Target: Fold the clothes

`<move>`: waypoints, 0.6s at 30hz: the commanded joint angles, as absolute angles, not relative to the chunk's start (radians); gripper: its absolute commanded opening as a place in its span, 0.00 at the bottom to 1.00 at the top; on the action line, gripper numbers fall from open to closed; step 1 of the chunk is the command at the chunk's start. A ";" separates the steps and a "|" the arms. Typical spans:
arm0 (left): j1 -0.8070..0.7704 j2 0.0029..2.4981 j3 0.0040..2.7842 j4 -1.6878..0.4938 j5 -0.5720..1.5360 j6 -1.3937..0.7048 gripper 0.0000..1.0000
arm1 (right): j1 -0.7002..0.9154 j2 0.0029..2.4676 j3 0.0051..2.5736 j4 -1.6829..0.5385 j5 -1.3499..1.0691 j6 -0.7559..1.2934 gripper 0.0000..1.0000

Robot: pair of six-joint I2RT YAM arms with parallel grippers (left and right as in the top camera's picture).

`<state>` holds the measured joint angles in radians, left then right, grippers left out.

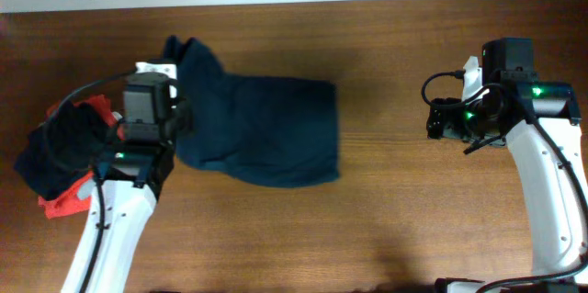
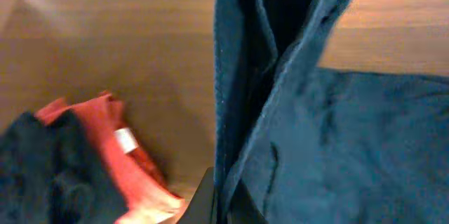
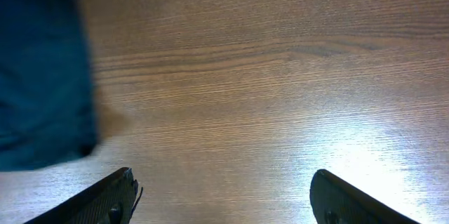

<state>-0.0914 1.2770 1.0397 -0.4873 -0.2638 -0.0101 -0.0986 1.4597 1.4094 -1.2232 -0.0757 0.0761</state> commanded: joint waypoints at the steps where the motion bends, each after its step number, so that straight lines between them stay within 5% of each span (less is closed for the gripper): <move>1: -0.049 1.257 1.061 -0.466 -0.256 0.020 0.00 | -0.105 1.462 1.406 -1.223 -0.082 0.083 0.84; 18: -0.400 1.441 1.061 -0.337 -0.143 -0.026 0.01 | -0.105 1.462 1.406 -1.224 -0.101 0.084 0.84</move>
<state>-0.3378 1.4075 1.0397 -0.3832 -0.1600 0.0093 -0.0986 1.4597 1.4090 -1.2232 -0.0944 0.0761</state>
